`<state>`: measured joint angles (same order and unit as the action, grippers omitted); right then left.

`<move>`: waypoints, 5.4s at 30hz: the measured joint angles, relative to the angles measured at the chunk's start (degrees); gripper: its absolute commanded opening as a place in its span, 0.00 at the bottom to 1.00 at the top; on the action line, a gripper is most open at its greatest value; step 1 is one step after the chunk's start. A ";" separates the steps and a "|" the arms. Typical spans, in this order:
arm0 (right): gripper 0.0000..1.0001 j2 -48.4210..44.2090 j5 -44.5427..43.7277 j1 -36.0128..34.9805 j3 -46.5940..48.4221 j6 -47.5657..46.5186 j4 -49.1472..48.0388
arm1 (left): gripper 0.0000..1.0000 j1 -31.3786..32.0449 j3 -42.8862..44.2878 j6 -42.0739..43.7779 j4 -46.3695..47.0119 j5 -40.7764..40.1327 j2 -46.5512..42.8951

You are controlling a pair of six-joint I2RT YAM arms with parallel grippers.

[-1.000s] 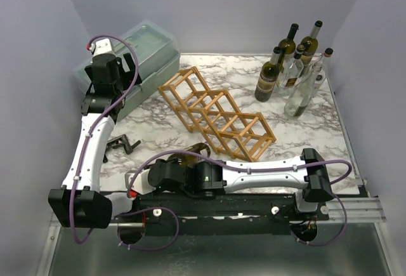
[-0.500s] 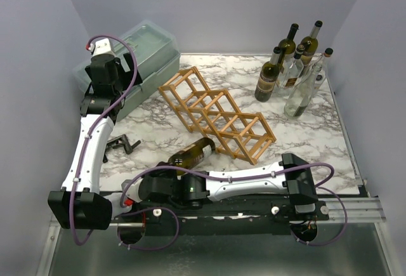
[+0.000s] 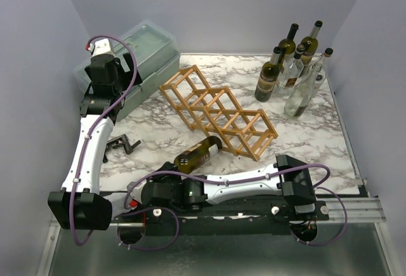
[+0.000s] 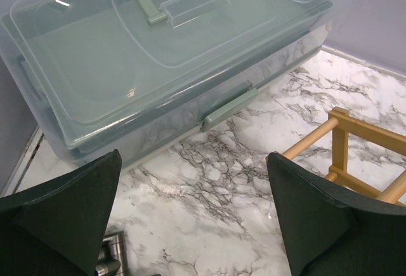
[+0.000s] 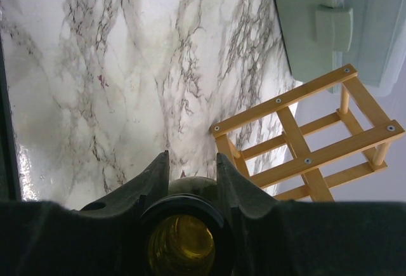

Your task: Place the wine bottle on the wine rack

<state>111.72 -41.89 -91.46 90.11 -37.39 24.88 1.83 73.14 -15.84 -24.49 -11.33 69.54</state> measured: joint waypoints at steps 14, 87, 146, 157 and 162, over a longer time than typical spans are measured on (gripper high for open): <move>0.01 -0.09 -0.59 0.00 -4.66 -0.02 0.98 | 0.99 0.00 0.00 -0.07 0.02 0.04 0.00; 0.00 -9.35 1.95 11.28 -34.14 -30.56 -25.16 | 0.99 0.00 -0.11 -1.92 0.02 2.64 0.00; 1.00 -18.40 8.90 17.07 -42.93 -31.61 -30.38 | 0.99 0.00 -0.11 -2.89 0.04 5.53 0.00; 1.00 -33.03 23.06 15.67 -38.23 -20.33 -17.42 | 0.99 -0.15 -0.11 -2.99 0.02 5.84 0.22; 1.00 -40.09 26.05 15.65 -37.90 -12.87 -21.99 | 0.99 -0.24 -0.13 -3.02 0.09 6.08 0.26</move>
<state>71.64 -15.84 -75.81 52.21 -50.26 2.90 1.58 73.01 -18.85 -24.40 -5.26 69.80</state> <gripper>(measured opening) 0.998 0.986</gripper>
